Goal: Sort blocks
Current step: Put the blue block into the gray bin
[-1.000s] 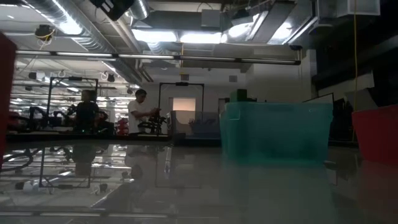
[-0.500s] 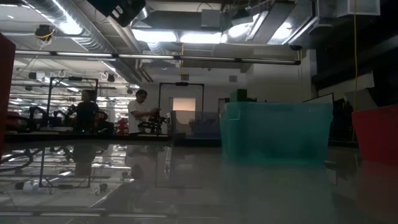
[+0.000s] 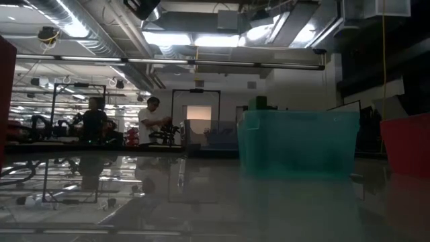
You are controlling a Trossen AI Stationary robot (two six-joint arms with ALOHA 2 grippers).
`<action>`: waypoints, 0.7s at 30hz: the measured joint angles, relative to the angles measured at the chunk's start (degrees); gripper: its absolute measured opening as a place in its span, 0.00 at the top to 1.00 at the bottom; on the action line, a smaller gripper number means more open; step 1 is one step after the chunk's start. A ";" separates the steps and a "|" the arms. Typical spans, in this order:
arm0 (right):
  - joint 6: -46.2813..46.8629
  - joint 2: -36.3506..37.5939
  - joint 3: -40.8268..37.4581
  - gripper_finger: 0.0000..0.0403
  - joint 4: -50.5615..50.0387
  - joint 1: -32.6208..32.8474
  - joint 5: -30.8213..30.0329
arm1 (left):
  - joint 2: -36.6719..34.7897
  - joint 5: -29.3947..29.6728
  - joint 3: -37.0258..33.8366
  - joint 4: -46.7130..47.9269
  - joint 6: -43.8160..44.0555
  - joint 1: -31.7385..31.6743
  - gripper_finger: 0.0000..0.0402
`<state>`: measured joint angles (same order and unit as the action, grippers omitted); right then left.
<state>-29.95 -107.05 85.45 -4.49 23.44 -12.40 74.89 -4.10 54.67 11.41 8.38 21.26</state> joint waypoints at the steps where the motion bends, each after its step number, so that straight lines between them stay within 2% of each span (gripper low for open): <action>1: 0.02 -0.06 0.00 0.52 0.04 0.01 0.44 | 0.00 -0.11 -0.04 0.12 -0.06 0.00 0.78; 4: 0.06 -0.46 0.04 0.58 1.07 -0.28 1.46 | 0.00 -0.19 -0.04 0.08 -0.02 0.04 0.78; 13: -0.70 -0.72 0.02 0.85 1.39 -0.61 1.90 | 0.00 -0.72 -0.04 0.36 -1.29 0.04 0.78; 17: -0.58 -0.72 0.02 0.85 1.43 -0.61 1.85 | 0.00 -0.61 -0.04 0.15 -2.66 0.04 0.76; 21: 0.27 -0.72 0.00 0.85 1.25 -0.61 1.40 | 0.00 0.60 -0.04 0.25 -3.63 0.07 0.70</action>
<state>-29.68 -107.77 85.45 -3.24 22.83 -11.00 74.89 -3.50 54.63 11.66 4.75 21.32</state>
